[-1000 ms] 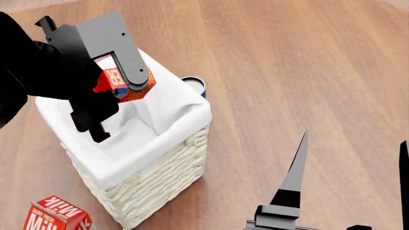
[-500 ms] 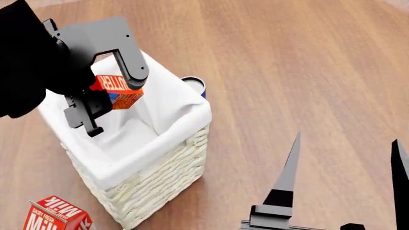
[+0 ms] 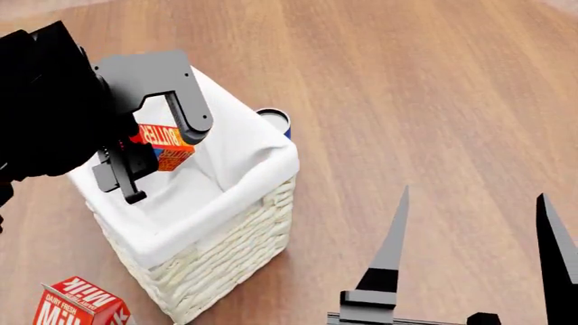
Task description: Pick up the butter and put it in the basket.
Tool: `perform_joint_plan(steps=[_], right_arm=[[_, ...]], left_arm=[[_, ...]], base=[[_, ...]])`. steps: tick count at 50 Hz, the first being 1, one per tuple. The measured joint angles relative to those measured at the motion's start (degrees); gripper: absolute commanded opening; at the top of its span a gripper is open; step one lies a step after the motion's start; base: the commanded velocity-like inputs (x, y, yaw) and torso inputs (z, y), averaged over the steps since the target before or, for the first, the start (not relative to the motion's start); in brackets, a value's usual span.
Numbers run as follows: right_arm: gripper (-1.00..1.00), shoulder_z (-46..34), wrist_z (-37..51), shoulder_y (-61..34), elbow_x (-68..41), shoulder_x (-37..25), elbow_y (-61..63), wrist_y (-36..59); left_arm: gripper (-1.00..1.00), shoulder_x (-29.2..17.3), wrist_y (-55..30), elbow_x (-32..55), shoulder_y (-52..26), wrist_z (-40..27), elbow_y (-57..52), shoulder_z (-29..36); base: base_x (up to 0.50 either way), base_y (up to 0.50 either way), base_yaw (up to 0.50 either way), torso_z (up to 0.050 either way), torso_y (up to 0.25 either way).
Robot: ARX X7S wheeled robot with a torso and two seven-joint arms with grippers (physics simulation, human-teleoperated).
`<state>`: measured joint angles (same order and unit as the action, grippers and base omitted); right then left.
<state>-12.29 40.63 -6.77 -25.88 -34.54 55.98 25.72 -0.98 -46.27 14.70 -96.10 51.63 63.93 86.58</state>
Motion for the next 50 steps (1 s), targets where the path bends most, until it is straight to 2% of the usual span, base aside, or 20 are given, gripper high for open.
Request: perform_joint_plan(steps=[50], right_arm=[[1.00,-2.32,0.28,-0.58,0.75,-0.51,-1.77,-0.64]], left_arm=[[-1.00,0.92,3.67,1.14,5.10,-5.14,2.85,0.49]], base=[[0.00,0.00,0.00,0.001,0.001]])
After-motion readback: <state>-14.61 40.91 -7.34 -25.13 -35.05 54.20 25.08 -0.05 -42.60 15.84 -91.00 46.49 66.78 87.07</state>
